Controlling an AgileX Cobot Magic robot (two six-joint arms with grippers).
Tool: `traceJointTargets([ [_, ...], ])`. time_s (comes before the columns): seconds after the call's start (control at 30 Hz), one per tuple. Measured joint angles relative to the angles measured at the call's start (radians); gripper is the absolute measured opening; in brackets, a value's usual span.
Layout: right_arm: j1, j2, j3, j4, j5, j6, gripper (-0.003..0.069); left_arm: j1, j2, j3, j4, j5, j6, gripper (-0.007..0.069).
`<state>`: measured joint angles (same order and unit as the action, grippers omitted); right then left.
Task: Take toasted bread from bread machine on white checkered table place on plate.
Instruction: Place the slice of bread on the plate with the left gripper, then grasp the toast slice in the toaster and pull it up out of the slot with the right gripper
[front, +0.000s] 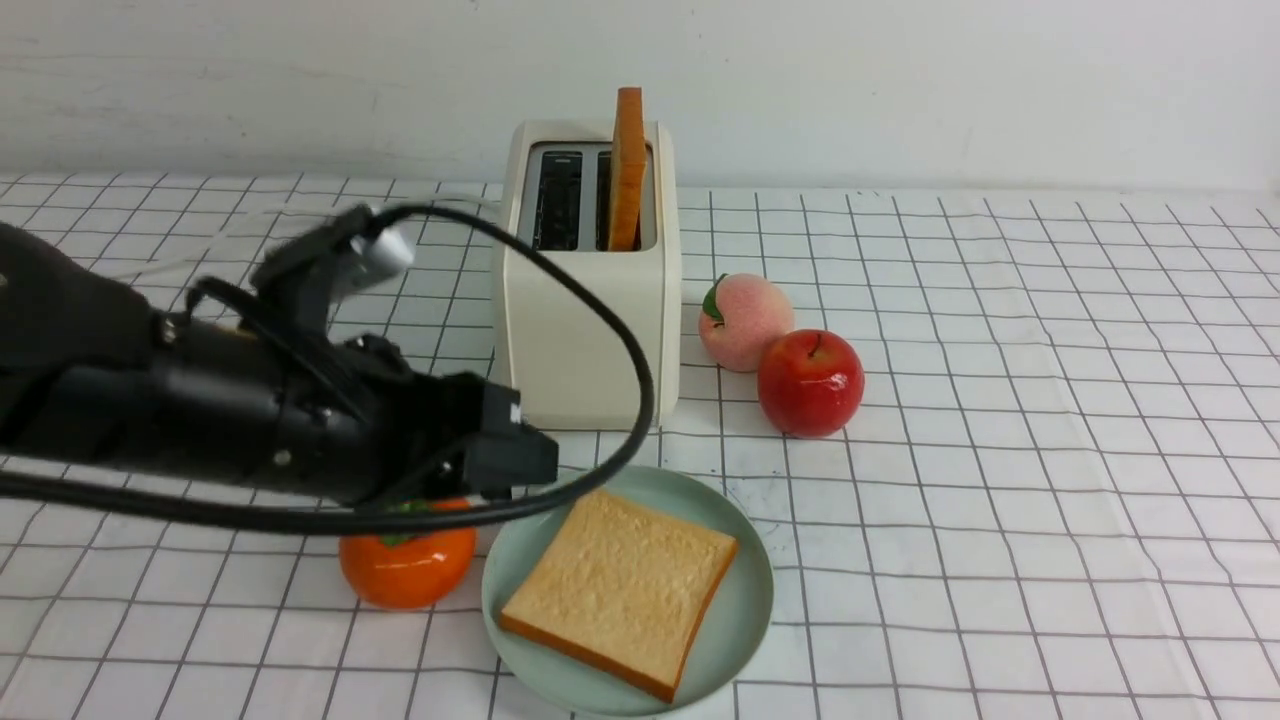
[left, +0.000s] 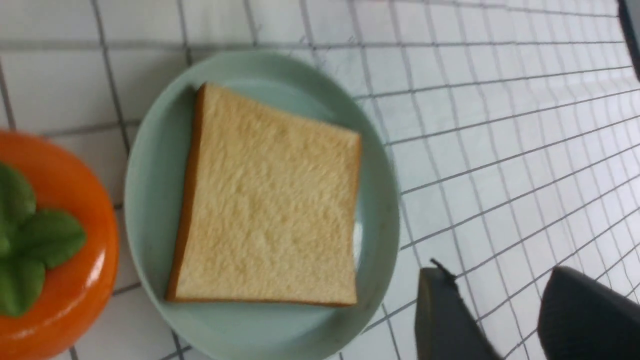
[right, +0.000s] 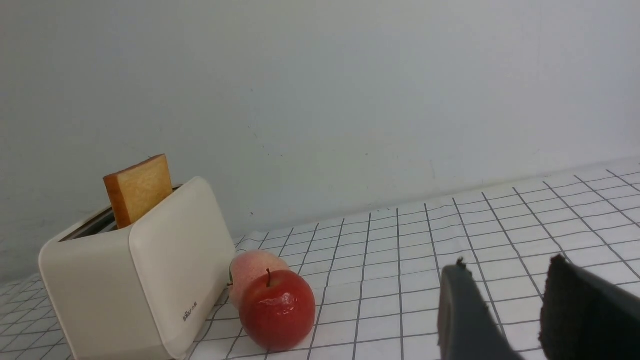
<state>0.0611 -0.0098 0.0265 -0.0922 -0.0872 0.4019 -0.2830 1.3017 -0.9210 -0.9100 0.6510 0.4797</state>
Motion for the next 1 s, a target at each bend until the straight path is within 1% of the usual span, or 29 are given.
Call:
traceJointTargets([
  [0.1, 0.0, 0.0, 0.0, 0.0, -0.002, 0.0, 0.0241, 0.0, -0.083, -0.057, 0.076, 0.061, -0.003, 0.006],
  [0.13, 0.0, 0.0, 0.0, 0.0, -0.005, 0.0, 0.0241, 0.0, -0.124, -0.078, 0.114, 0.092, -0.003, 0.0012],
  [0.17, 0.0, 0.0, 0.0, 0.0, -0.01, 0.0, 0.0241, 0.0, -0.152, -0.086, 0.137, 0.115, -0.003, -0.0013],
  [0.2, 0.0, 0.0, 0.0, 0.0, -0.012, 0.0, 0.0241, 0.0, -0.152, -0.086, 0.137, 0.118, -0.004, -0.0013],
  [0.23, 0.0, 0.0, 0.0, 0.0, -0.021, 0.01, 0.0241, 0.0, -0.202, -0.088, 0.173, 0.132, -0.004, -0.0013],
  [0.33, 0.0, 0.0, 0.0, 0.009, -0.026, 0.076, 0.0236, 0.0, -0.259, -0.087, 0.207, 0.127, -0.01, -0.0013],
  [0.37, 0.0, 0.0, 0.0, 0.011, -0.028, 0.119, 0.023, 0.0, -0.28, -0.084, 0.217, 0.115, -0.016, -0.0013],
  [0.4, 0.0, 0.0, -0.005, 0.005, -0.012, 0.21, 0.0205, 0.0, -0.318, -0.074, 0.234, 0.085, -0.027, -0.0013],
  [0.43, 0.002, 0.003, -0.029, -0.019, 0.031, 0.276, 0.0172, 0.0, -0.35, -0.061, 0.251, 0.059, -0.041, -0.0013],
  [0.47, 0.009, 0.018, -0.055, -0.052, 0.066, 0.317, 0.0145, 0.0, -0.375, -0.048, 0.267, 0.039, -0.055, -0.0013],
  [0.5, 0.027, 0.048, -0.112, -0.093, 0.121, 0.37, 0.0099, 0.0, -0.398, -0.035, 0.288, 0.018, -0.076, -0.0013],
  [0.53, 0.046, 0.092, -0.158, -0.134, 0.16, 0.397, 0.0067, 0.0, -0.415, -0.029, 0.299, 0.009, -0.086, -0.0013],
  [0.57, 0.069, 0.122, -0.21, -0.158, 0.198, 0.418, 0.0036, 0.0, -0.43, -0.023, 0.312, -0.002, -0.098, -0.0013],
  [0.6, 0.113, 0.205, -0.293, -0.2, 0.265, 0.435, 0.0001, 0.0, -0.453, -0.015, 0.335, -0.019, -0.12, -0.0013],
  [0.67, 0.208, 0.324, -0.441, -0.227, 0.403, 0.428, -0.0016, 0.0, -0.474, -0.009, 0.373, -0.037, -0.147, -0.0013],
  [0.7, 0.252, 0.378, -0.5, -0.23, 0.467, 0.409, -0.0017, 0.0, -0.485, -0.008, 0.392, -0.04, -0.16, -0.0013],
  [0.73, 0.321, 0.476, -0.588, -0.229, 0.572, 0.369, -0.0017, 0.0, -0.496, -0.007, 0.422, -0.045, -0.184, -0.0013],
  [0.77, 0.356, 0.504, -0.631, -0.228, 0.626, 0.346, -0.0015, 0.0, -0.503, -0.007, 0.443, -0.047, -0.202, -0.0013],
  [0.9, 0.566, 0.779, -0.895, -0.214, 0.943, 0.223, -0.0002, 0.0, -0.568, 0.014, 0.537, -0.059, -0.296, -0.0013],
  [0.97, 0.631, 0.891, -1.001, -0.214, 1.032, 0.183, 0.0001, 0.0, -0.617, 0.048, 0.577, -0.082, -0.337, -0.0013],
  [1.0, 0.637, 0.903, -1.013, -0.214, 1.039, 0.178, 0.0001, 0.0, -0.632, 0.058, 0.587, -0.085, -0.342, -0.0013],
])
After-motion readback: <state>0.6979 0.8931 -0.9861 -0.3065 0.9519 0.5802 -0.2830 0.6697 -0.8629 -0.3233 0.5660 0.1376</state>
